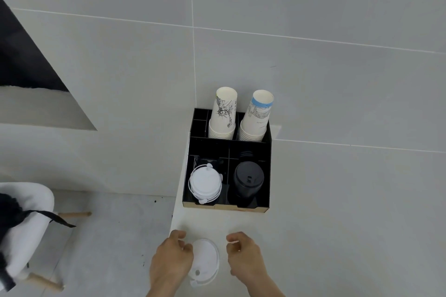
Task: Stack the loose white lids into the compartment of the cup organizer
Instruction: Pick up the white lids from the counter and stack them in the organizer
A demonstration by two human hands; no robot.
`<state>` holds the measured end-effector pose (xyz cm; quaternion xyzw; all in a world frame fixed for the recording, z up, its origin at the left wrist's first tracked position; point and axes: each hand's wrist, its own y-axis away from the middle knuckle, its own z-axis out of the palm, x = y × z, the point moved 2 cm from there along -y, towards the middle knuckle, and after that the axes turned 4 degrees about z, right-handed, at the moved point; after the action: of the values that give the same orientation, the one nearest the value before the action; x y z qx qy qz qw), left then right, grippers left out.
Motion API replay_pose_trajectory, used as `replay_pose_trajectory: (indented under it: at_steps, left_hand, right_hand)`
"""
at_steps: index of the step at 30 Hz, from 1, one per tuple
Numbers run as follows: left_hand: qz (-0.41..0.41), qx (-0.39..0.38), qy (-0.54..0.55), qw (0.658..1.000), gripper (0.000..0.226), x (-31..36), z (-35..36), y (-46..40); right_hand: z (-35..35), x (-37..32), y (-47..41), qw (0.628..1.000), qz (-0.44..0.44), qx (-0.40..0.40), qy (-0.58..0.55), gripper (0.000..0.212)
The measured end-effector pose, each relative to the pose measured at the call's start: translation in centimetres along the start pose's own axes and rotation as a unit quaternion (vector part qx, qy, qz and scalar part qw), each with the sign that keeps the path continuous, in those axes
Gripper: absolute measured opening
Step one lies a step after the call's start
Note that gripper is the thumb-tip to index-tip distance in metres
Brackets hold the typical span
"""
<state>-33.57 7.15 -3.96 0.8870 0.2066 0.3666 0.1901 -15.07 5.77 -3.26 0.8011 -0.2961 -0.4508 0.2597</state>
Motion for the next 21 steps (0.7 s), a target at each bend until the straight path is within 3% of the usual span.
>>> replay_pose_trajectory:
  at_steps: [11,21]
  left_hand:
    - [-0.036,-0.041,0.036,0.998,0.035,-0.1,0.7,1.7]
    - [0.011,0.034,0.141,0.989,0.023,3.5,-1.7,-0.2]
  right_hand:
    - [1.4,0.8,1.0,0.999,-0.004,-0.044,-0.02,0.026]
    - [-1.7,-3.7,0.4,0.991,-0.026,0.015,-0.134,0.025]
